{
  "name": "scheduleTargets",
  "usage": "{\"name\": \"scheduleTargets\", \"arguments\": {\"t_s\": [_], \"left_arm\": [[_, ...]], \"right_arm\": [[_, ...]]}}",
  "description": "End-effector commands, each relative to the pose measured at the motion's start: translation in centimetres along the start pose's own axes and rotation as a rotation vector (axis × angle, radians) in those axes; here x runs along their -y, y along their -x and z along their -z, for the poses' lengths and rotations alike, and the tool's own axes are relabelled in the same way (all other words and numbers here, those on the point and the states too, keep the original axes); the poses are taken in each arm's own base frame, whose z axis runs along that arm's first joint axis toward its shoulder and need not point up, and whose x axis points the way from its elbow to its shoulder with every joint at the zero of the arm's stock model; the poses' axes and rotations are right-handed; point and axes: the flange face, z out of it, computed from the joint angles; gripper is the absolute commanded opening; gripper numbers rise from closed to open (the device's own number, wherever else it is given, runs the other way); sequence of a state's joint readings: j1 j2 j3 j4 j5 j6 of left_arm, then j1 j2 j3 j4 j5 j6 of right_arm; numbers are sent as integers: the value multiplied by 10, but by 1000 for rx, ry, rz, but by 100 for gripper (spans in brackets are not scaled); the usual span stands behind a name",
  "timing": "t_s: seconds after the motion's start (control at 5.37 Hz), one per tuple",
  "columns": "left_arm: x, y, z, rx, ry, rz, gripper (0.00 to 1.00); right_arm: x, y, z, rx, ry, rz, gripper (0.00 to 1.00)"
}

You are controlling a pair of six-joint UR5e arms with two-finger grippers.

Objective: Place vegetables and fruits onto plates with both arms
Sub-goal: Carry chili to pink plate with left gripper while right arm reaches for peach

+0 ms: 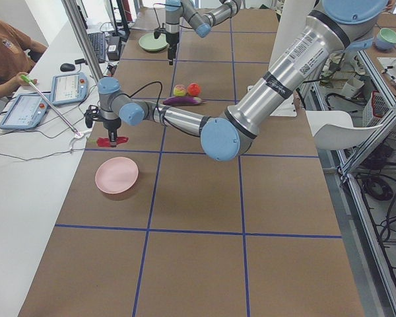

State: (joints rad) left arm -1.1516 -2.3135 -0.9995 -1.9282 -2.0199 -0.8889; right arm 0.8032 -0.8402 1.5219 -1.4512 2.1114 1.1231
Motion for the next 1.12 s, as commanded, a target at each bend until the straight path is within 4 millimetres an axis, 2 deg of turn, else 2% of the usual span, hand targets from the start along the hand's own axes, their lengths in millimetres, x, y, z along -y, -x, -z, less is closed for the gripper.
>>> {"name": "scheduleTargets", "arguments": {"t_s": [0.0,0.19,0.56,0.74,0.93], "left_arm": [[12,37,-39,164,-56,-33,0],[9,26,-54,216,-77,-51,0],[-20,10,-85,263,-63,-103,0],[-29,10,-95,298,-66,-180,0],[-40,21,-109,313,-47,-190,0]], "right_arm": [[-12,18,-27,-30,-5,7,100],[-16,31,-40,-41,12,7,100],[-25,38,-60,-76,-4,20,100],[-27,38,-66,-85,1,20,100],[-27,42,-64,-78,-2,23,100]]}}
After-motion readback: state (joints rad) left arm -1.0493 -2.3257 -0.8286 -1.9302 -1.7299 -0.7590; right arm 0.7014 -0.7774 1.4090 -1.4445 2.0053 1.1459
